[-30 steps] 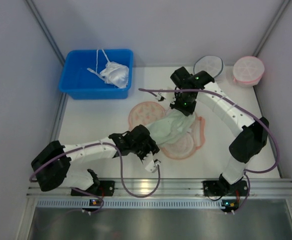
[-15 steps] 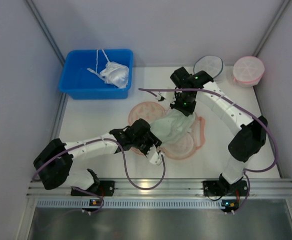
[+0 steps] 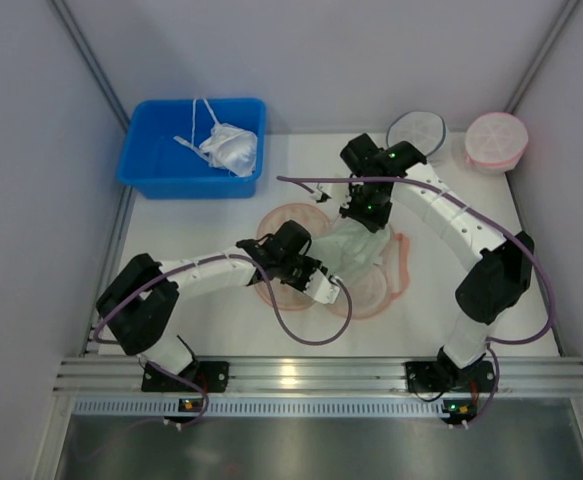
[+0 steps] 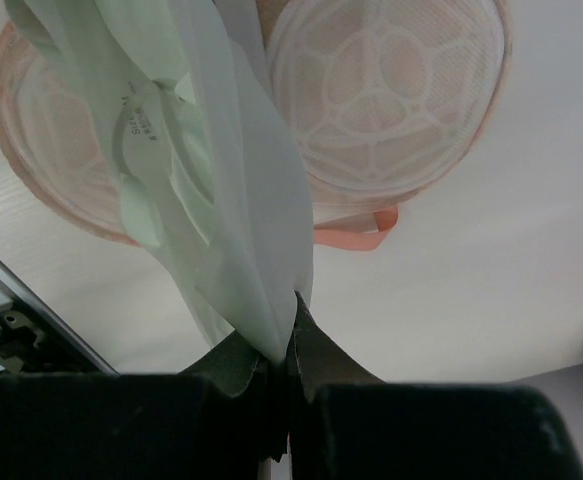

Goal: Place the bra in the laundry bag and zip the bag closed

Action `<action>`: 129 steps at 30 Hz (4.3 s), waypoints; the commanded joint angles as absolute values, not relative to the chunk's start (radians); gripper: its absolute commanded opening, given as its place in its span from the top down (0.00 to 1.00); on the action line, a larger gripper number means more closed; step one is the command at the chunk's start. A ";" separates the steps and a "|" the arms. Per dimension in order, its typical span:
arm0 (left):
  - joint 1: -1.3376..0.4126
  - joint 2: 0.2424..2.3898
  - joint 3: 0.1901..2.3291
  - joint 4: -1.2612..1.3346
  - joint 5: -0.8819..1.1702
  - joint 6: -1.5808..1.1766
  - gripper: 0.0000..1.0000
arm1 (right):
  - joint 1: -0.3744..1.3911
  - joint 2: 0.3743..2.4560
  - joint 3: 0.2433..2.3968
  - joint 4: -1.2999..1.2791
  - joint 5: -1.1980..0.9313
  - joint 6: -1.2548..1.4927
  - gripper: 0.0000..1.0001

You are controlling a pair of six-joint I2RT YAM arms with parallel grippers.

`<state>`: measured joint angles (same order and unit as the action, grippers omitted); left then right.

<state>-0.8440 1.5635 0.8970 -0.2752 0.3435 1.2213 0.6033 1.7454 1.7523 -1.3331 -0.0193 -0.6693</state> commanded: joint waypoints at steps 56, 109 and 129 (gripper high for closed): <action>-0.924 1.572 0.893 0.106 0.494 -0.324 1.00 | 0.581 2.157 2.187 -1.296 0.199 -0.844 0.13; -0.598 1.436 1.141 -0.247 0.465 -0.064 0.26 | 0.377 1.817 1.428 -0.776 -0.247 -0.273 0.41; -0.549 1.436 1.118 -0.245 0.499 -0.078 0.26 | 0.485 1.842 1.450 -0.785 -0.290 -0.189 1.00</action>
